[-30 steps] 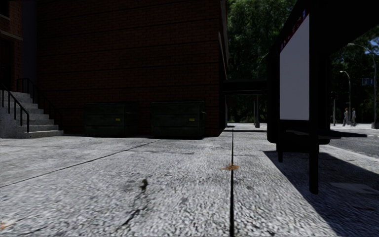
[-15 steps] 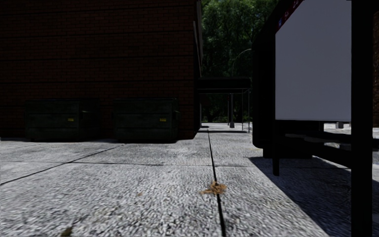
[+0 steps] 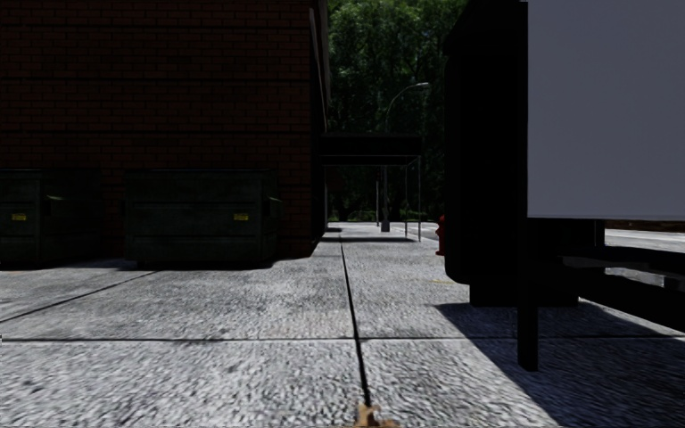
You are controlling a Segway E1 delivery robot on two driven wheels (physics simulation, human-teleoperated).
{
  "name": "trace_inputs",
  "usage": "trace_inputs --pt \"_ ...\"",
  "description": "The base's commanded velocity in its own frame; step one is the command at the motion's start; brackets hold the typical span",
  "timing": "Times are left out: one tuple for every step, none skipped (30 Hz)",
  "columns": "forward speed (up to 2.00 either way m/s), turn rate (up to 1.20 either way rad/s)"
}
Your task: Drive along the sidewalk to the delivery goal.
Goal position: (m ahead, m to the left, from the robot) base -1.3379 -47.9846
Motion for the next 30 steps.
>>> trace_inputs --pt "2.0 0.0" --pt "2.0 0.0" --pt "2.0 0.0" --pt "2.0 0.0" --pt "2.0 0.0" --pt "2.0 0.0" --pt "2.0 0.0" --pt "2.0 0.0" --pt "2.0 0.0" --pt "2.0 0.0" --pt "2.0 0.0" --pt "2.0 0.0" --pt "2.0 0.0" --pt "2.0 0.0" --pt "2.0 0.0" --pt "2.0 0.0" --pt "2.0 0.0" --pt "2.0 0.0" --pt "2.0 0.0" --pt "2.0 0.0" --pt "2.0 -0.06" --pt "2.0 -0.08" --pt "2.0 -0.1" --pt "2.0 -0.1" --pt "2.0 -0.13" --pt "2.0 -0.14" --pt "2.0 -0.15" --pt "2.0 -0.15" --pt "2.0 -0.15" --pt "2.0 -0.16"
